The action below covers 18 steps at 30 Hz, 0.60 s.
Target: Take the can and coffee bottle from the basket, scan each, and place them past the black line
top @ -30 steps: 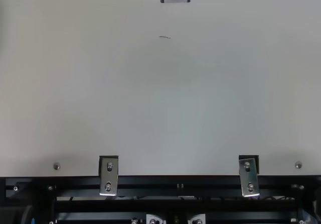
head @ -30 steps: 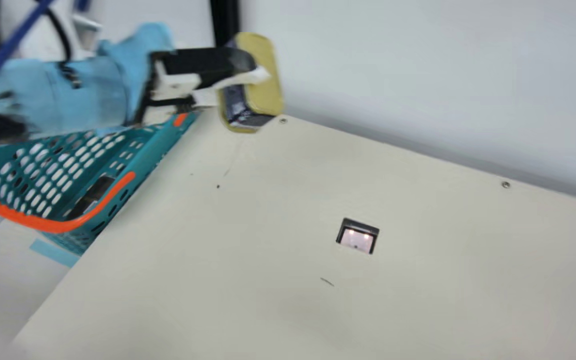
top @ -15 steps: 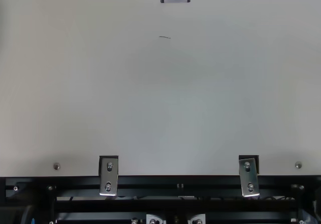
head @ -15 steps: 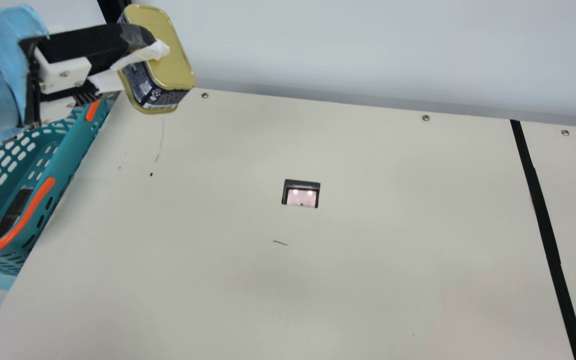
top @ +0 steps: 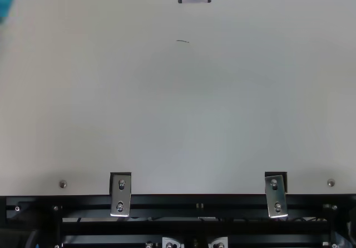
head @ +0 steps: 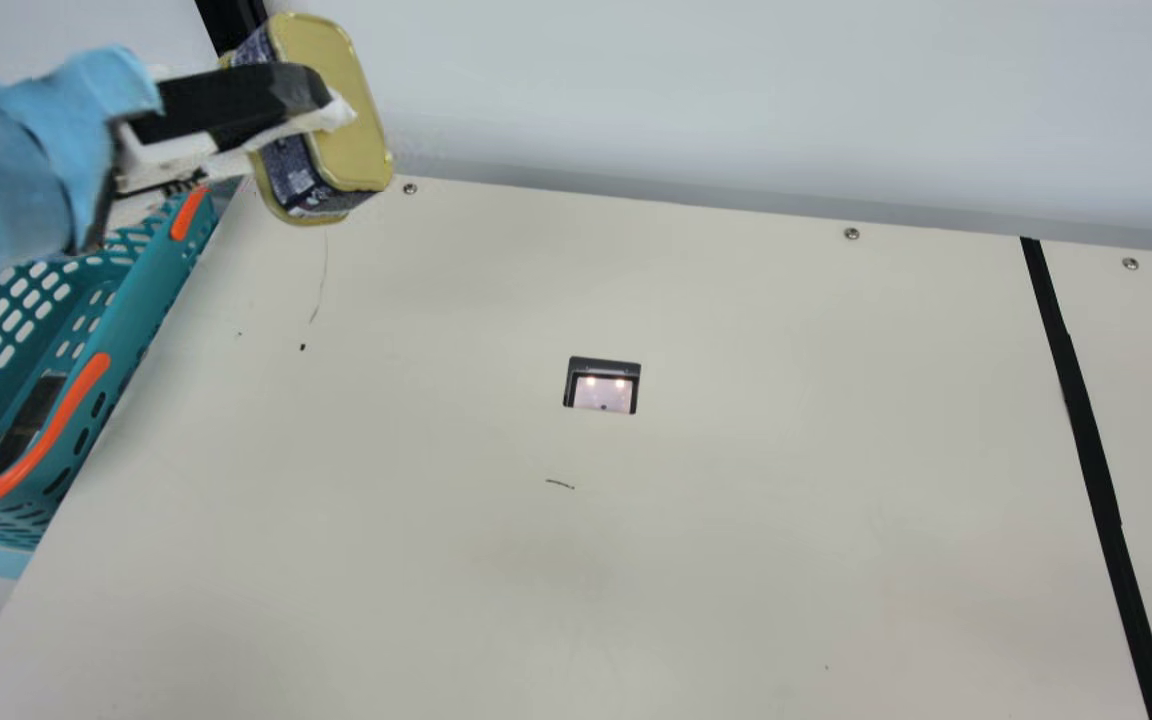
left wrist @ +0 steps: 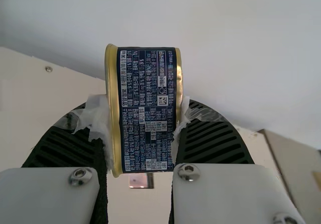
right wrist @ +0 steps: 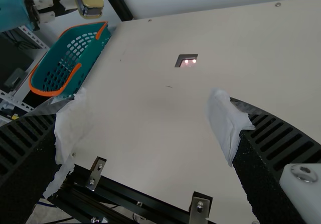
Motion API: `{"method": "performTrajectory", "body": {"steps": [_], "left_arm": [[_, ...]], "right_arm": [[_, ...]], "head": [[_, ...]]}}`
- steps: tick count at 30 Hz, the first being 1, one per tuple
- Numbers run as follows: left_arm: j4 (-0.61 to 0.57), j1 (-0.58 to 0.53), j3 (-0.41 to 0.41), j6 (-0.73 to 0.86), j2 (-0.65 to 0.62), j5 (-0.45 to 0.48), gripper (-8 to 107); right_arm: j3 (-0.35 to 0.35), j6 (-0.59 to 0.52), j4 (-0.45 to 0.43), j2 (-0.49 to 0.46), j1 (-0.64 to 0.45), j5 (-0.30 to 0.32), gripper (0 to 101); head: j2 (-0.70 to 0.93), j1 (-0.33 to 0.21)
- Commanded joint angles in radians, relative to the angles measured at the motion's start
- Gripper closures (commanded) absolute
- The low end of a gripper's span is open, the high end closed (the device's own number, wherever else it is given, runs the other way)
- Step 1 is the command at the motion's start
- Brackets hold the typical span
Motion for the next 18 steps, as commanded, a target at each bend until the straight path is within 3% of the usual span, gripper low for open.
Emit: {"method": "performTrajectory", "body": {"steps": [1, 12, 13, 14, 18], "left_arm": [[0.039, -0.08, -0.006, 0.038, 0.036, -0.105, 89], [0.06, -0.37, -0.037, 0.227, 0.183, -0.43, 89], [0.072, -0.388, -0.034, 0.223, 0.192, -0.449, 89], [0.056, -0.333, -0.036, 0.217, 0.181, -0.382, 89], [0.068, -0.387, -0.036, 0.225, 0.193, -0.444, 89]], "right_arm": [[0.0, 0.0, 0.0, 0.0, 0.0, 0.0, 0], [0.0, 0.0, 0.0, 0.0, 0.0, 0.0, 0], [0.0, 0.0, 0.0, 0.0, 0.0, 0.0, 0], [0.0, 0.0, 0.0, 0.0, 0.0, 0.0, 0], [0.0, 0.0, 0.0, 0.0, 0.0, 0.0, 0]], "head": [[-0.005, -0.002], [-0.005, -0.002], [-0.005, -0.002], [-0.005, -0.002], [-0.005, -0.002]]}}
